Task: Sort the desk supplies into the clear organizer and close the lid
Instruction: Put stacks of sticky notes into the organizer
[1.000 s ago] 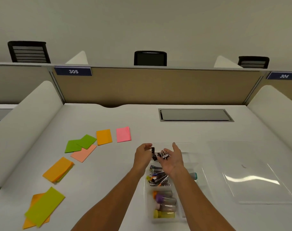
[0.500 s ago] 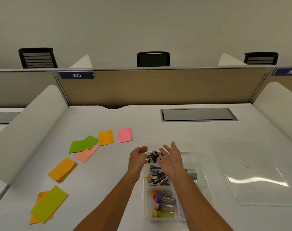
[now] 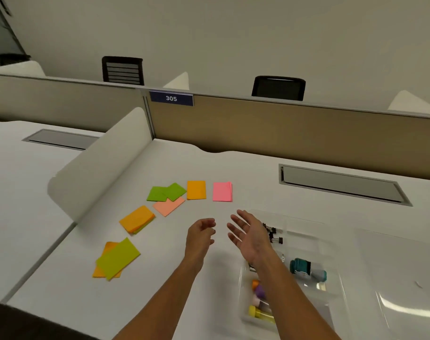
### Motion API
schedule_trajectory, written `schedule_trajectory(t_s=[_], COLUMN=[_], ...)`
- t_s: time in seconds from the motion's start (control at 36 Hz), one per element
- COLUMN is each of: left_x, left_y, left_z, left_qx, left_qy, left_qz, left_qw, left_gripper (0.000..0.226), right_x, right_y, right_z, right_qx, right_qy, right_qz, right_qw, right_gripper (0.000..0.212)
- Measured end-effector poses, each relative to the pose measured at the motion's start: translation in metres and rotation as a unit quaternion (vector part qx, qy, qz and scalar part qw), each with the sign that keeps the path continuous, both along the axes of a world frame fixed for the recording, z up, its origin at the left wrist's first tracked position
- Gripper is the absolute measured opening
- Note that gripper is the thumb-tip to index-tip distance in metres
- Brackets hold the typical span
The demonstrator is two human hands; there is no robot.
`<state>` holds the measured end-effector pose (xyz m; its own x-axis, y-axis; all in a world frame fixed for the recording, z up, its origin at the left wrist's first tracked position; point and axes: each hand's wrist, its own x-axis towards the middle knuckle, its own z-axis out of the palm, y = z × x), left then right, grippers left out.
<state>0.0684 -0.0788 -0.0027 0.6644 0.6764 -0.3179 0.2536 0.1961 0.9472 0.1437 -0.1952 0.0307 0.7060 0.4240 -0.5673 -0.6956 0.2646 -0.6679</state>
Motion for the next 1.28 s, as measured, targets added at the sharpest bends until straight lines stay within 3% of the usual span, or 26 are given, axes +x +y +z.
schedule_trajectory(t_s=[0.36, 0.72, 0.81, 0.86, 0.97, 1.17, 1.28], left_x=[-0.065, -0.132, -0.144, -0.151, -0.163, -0.175, -0.171], left_y=[0.065, 0.128, 0.143, 0.152, 0.163, 0.175, 0.182], left_z=[-0.011, -0.035, -0.039, -0.043, -0.049, -0.06, -0.055], left_qx=[0.036, 0.221, 0.25, 0.265, 0.267, 0.344, 0.308], left_qy=[0.027, 0.097, 0.143, 0.222, 0.338, 0.404, 0.406], left_qz=[0.101, 0.212, 0.202, 0.18, 0.119, 0.035, 0.035], left_qw=[0.994, 0.947, 0.936, 0.921, 0.895, 0.847, 0.86], left_gripper=[0.03, 0.027, 0.031, 0.036, 0.062, 0.09, 0.1], right_x=[-0.042, -0.075, -0.08, -0.083, -0.092, -0.103, -0.103], right_y=[0.067, 0.127, 0.141, 0.151, 0.17, 0.2, 0.216], right_z=[-0.003, -0.02, -0.024, -0.027, -0.034, -0.047, -0.055], right_qx=[-0.063, -0.129, -0.137, -0.145, -0.158, -0.191, -0.239], right_qy=[-0.03, -0.061, -0.07, -0.078, -0.09, -0.123, -0.179], right_qz=[0.123, 0.218, 0.232, 0.241, 0.26, 0.301, 0.333], right_qw=[0.99, 0.965, 0.96, 0.956, 0.948, 0.926, 0.894], right_gripper=[0.026, 0.023, 0.024, 0.025, 0.025, 0.021, 0.015])
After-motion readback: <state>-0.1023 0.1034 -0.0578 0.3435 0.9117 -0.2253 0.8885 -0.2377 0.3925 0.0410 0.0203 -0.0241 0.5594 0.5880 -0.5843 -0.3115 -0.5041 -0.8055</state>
